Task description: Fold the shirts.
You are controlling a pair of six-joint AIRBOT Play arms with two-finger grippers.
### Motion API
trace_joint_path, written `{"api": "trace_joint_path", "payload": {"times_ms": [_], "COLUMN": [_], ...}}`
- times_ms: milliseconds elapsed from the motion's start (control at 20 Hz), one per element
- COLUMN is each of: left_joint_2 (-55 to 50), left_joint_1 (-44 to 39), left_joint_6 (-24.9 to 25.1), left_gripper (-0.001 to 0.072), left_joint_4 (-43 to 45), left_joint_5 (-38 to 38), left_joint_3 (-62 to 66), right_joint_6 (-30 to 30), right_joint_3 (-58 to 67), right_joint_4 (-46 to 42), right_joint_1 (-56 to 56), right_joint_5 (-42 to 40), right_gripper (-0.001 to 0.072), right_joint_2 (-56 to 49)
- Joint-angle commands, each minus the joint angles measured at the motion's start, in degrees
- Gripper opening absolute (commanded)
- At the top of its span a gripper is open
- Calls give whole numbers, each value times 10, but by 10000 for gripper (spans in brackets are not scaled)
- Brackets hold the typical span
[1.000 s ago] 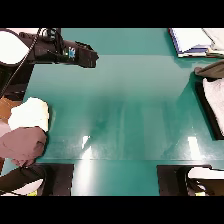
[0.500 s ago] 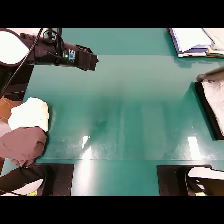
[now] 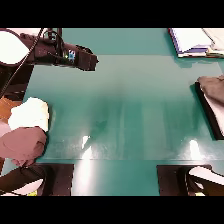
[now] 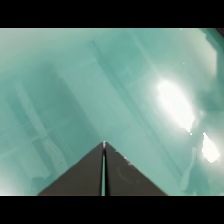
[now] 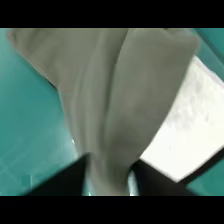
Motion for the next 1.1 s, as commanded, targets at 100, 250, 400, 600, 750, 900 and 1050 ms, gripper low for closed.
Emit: {"api": "trace_joint_path", "payload": {"times_ms": [100, 250, 400, 600, 750, 900, 1050], "left_joint_2": [0, 0, 0, 0, 0, 0, 0], "left_joint_1": [0, 0, 0, 0, 0, 0, 0], "left_joint_6": [2, 2, 2, 2, 2, 2, 2], "left_gripper": [28, 28, 29, 29, 29, 28, 29], "left_joint_4": [0, -1, 1, 3, 3, 3, 3], "left_joint_5": [1, 2, 14, 7, 7, 7, 7], "left_joint_3": [0, 0, 0, 0, 0, 0, 0], "right_joint_6": [-1, -1, -1, -1, -2, -2, -2], "right_joint_3": [-58, -25, -2, -2, -2, -2, -2], "right_joint_4": [0, 79, 139, 133, 132, 132, 132], "right_joint_1": [-36, 0, 102, 288, 404, 479, 513], "right_joint_5": [7, -8, -36, -87, -95, -111, -112], "right_gripper": [647, 646, 647, 625, 522, 237, 15], "right_joint_2": [30, 50, 80, 107, 106, 107, 107]}}
